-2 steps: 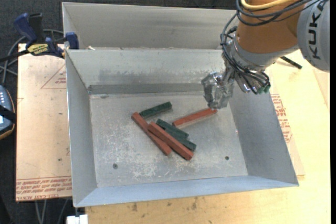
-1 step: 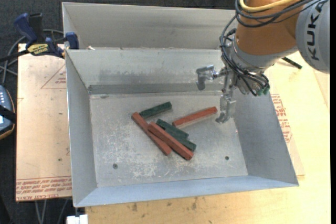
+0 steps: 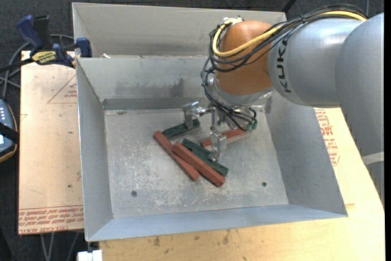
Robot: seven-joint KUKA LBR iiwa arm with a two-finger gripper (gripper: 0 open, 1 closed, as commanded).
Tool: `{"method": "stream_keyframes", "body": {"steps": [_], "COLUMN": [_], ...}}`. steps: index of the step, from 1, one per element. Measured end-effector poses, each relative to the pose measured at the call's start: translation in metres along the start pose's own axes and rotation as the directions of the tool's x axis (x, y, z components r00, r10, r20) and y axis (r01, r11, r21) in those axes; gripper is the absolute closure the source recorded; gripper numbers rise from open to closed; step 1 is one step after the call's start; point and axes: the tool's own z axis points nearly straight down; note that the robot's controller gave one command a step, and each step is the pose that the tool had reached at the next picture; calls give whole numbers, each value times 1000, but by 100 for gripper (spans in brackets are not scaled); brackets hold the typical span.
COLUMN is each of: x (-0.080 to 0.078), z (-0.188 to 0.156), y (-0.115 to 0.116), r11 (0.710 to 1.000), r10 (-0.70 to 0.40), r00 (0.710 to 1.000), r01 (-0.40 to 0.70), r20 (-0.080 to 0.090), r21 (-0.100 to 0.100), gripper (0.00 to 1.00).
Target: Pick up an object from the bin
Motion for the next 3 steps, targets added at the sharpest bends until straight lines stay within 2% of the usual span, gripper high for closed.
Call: {"method": "stream_keyframes", "body": {"steps": [1, 2, 3], "x": [-56, -57, -29], "z": [24, 20, 21], "y": [49, 47, 25], "r11": [980, 981, 767], "r10": [-199, -195, -641], "r00": [980, 981, 767], "r01": [199, 195, 641], "r20": [7, 13, 9], "r21": [6, 8, 13], "gripper": [0, 100, 100]}}
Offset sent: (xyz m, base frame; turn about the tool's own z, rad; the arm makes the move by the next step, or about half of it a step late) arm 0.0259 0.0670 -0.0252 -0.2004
